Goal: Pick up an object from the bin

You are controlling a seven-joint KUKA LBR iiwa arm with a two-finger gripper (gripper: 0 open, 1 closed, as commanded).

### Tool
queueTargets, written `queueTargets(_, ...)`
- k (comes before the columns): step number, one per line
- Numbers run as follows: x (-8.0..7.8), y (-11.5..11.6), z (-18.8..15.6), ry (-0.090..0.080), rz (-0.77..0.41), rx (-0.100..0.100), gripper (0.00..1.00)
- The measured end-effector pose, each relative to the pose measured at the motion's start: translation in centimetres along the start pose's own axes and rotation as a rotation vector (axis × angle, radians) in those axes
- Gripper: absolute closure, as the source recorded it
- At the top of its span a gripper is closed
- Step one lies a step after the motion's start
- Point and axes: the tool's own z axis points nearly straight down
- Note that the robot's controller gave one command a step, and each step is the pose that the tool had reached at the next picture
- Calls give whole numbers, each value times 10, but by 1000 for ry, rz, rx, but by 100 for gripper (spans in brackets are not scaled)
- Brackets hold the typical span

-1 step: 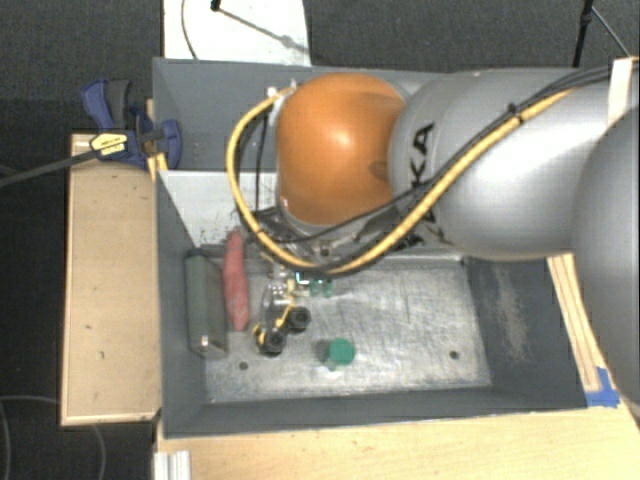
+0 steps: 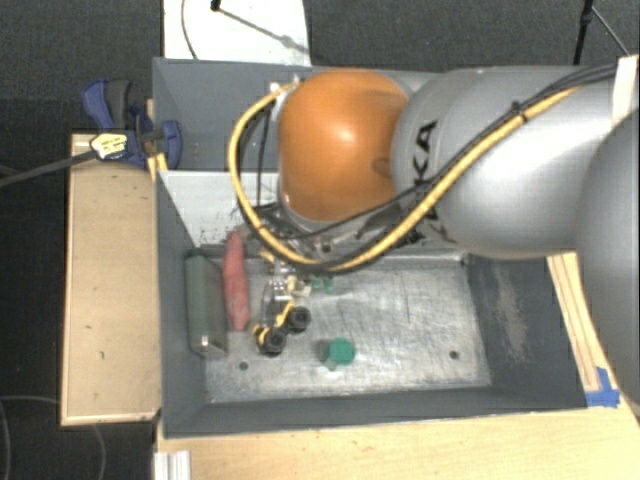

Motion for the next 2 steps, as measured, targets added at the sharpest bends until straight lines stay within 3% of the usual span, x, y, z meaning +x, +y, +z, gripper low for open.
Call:
queueTargets(1,-2,-22,48,-2,-123,0,0)
queueTargets(2,-6,-51,66,2,-428,1,0)
